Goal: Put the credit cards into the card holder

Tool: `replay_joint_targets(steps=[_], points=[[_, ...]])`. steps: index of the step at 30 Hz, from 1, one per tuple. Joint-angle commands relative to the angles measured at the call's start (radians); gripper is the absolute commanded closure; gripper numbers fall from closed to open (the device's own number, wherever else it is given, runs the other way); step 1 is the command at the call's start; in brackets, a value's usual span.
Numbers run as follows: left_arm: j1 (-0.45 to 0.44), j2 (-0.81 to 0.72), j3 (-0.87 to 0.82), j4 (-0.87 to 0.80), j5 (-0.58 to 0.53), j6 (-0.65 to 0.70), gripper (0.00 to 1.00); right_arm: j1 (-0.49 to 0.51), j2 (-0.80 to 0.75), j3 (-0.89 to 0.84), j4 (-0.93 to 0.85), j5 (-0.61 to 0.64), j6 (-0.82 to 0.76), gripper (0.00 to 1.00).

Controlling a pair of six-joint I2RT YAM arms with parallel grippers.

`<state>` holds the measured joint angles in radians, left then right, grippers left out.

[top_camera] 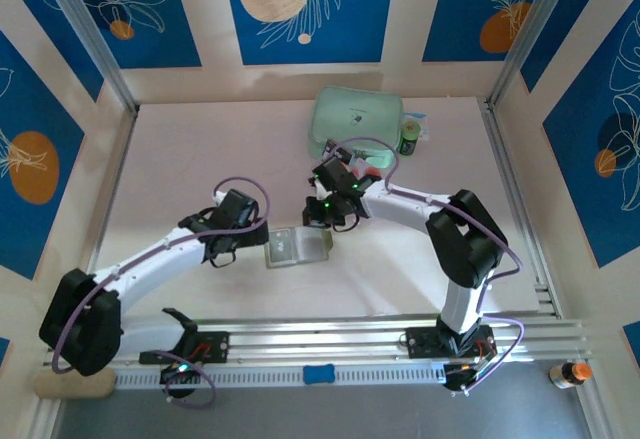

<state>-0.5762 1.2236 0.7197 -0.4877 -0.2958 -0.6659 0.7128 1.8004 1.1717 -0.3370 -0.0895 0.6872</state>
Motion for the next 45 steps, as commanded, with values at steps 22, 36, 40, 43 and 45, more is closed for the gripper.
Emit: replay_joint_targets(steps=[22, 36, 40, 43, 45], points=[[-0.2, 0.253, 0.136, 0.093, 0.067, -0.088, 0.0, -0.065, 0.083, -0.029, 0.021, -0.09, -0.084, 1.0], [-0.202, 0.276, 0.103, 0.148, 0.074, -0.075, 0.0, -0.029, 0.138, -0.047, 0.072, -0.129, -0.036, 1.0], [-0.204, 0.283, 0.097, 0.158, 0.075, -0.074, 0.0, -0.022, 0.143, -0.046, 0.091, -0.145, -0.016, 1.0], [-0.204, 0.289, 0.088, 0.167, 0.074, -0.074, 0.0, -0.021, 0.139, -0.046, 0.095, -0.15, -0.007, 1.0], [-0.204, 0.297, 0.081, 0.173, 0.075, -0.072, 0.0, -0.021, 0.139, -0.046, 0.095, -0.153, -0.004, 1.0]])
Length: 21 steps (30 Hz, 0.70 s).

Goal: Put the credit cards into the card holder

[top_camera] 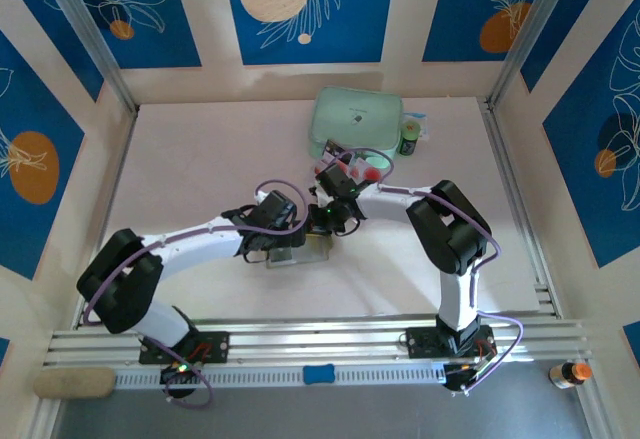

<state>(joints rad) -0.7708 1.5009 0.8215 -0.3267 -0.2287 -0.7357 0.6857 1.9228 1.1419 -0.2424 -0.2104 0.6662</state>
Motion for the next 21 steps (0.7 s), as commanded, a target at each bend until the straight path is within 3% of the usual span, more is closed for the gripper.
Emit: replay_joint_targets(steps=[1, 16, 21], points=[[-0.01, 0.024, -0.024, 0.012, 0.007, -0.001, 0.0, 0.006, 0.017, -0.017, 0.003, -0.033, 0.019, 1.0], [-0.01, 0.028, -0.073, 0.022, -0.01, 0.006, 0.01, -0.008, -0.049, -0.03, 0.009, -0.031, 0.042, 0.99], [-0.01, 0.013, -0.084, 0.025, -0.015, -0.001, 0.01, -0.015, -0.071, -0.056, 0.027, -0.027, 0.068, 0.74]])
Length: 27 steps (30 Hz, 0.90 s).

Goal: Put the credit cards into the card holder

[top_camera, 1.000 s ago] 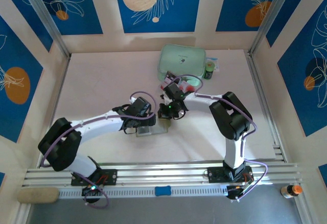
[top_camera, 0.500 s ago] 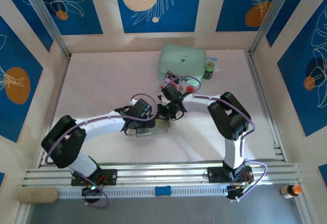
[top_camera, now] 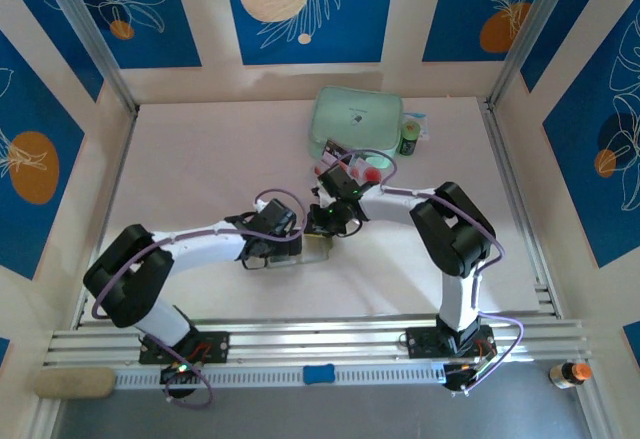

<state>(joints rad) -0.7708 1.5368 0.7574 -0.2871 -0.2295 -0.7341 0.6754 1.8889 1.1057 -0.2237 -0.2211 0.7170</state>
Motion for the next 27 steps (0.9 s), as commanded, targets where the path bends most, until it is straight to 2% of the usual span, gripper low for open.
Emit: replay_joint_targets(steps=[1, 4, 18, 27], points=[[-0.01, -0.025, -0.022, -0.015, -0.016, -0.005, 0.01, -0.005, -0.035, -0.024, 0.013, -0.019, 0.023, 0.72], [-0.01, -0.033, -0.028, -0.014, -0.019, -0.008, 0.01, -0.004, -0.018, -0.036, 0.033, -0.03, 0.04, 0.68], [-0.009, -0.073, -0.036, -0.022, -0.033, -0.008, 0.01, -0.01, 0.028, -0.062, 0.146, -0.147, 0.131, 0.67], [-0.009, -0.142, -0.044, -0.045, -0.052, -0.01, 0.0, -0.013, -0.018, -0.064, 0.184, -0.2, 0.18, 0.67]])
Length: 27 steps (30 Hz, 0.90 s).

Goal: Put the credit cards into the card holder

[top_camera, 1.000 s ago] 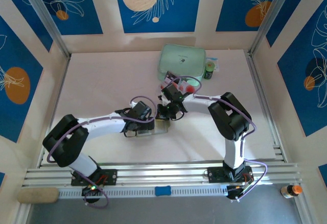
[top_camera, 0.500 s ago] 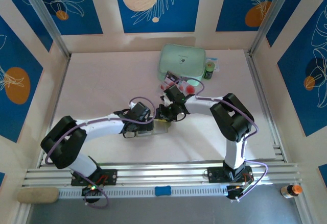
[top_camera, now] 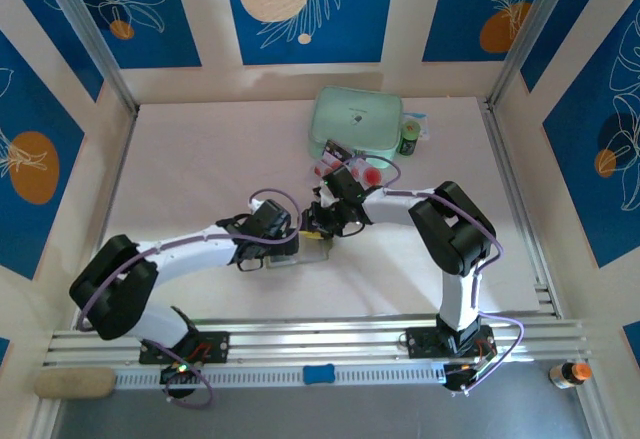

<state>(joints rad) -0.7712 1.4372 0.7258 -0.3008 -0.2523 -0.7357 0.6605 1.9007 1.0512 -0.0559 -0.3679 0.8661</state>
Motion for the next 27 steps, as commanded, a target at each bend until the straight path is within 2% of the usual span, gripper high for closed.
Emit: replay_joint_targets(steps=[1, 11, 20, 27], points=[[-0.009, -0.057, -0.013, -0.039, -0.036, -0.008, 0.0, 0.004, -0.037, -0.007, 0.018, -0.058, 0.036, 0.67], [-0.005, -0.234, -0.052, -0.104, -0.117, -0.025, 0.0, 0.07, -0.041, 0.061, -0.002, -0.049, 0.066, 0.63], [0.004, -0.334, -0.075, -0.147, -0.152, -0.034, 0.0, 0.15, 0.096, 0.172, -0.009, -0.034, 0.084, 0.6], [0.012, -0.369, -0.09, -0.161, -0.157, -0.036, 0.0, 0.159, 0.154, 0.203, 0.007, -0.05, 0.095, 0.6]])
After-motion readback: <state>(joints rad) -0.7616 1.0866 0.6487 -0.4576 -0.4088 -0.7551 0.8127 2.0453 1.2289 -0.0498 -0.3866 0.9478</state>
